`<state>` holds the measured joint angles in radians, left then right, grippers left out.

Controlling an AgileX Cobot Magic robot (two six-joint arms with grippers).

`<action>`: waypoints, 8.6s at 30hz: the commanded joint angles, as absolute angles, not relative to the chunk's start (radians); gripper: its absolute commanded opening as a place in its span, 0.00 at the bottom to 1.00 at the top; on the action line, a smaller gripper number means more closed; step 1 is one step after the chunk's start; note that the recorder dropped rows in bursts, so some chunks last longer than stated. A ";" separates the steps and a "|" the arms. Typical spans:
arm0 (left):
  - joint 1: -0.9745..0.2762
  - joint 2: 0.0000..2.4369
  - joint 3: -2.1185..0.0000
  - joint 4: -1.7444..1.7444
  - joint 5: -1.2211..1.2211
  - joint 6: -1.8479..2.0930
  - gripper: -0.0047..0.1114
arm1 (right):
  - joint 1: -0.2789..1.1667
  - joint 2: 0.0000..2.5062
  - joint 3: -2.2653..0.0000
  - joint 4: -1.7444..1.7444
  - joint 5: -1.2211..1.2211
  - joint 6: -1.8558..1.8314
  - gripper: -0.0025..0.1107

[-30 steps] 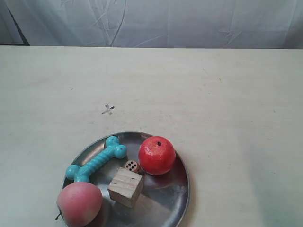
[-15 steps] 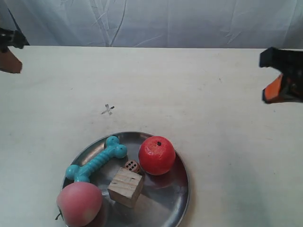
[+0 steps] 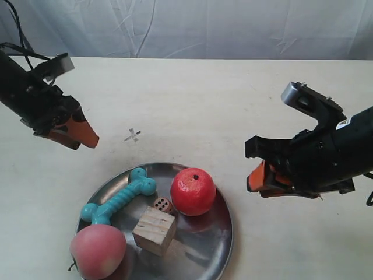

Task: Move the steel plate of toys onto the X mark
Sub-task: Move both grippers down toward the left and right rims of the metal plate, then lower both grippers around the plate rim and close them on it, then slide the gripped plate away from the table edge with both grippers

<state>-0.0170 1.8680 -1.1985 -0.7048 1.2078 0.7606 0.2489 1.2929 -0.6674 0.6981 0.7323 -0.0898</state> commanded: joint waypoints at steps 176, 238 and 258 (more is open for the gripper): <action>-0.262 2.010 -1.204 -0.492 1.135 0.654 0.04 | 0.890 1.572 -0.445 1.296 0.133 0.108 0.02; -0.262 2.012 -1.378 -0.389 1.221 0.529 0.04 | 0.772 1.547 -0.517 1.209 0.100 0.106 0.02; -0.262 2.037 -1.501 -0.329 1.221 0.487 0.04 | 0.647 1.693 -0.725 1.051 0.235 0.104 0.02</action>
<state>-0.2488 2.0269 -1.4791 -0.2417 1.1940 0.5127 0.6480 1.6826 -0.6795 1.0683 0.2321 0.1267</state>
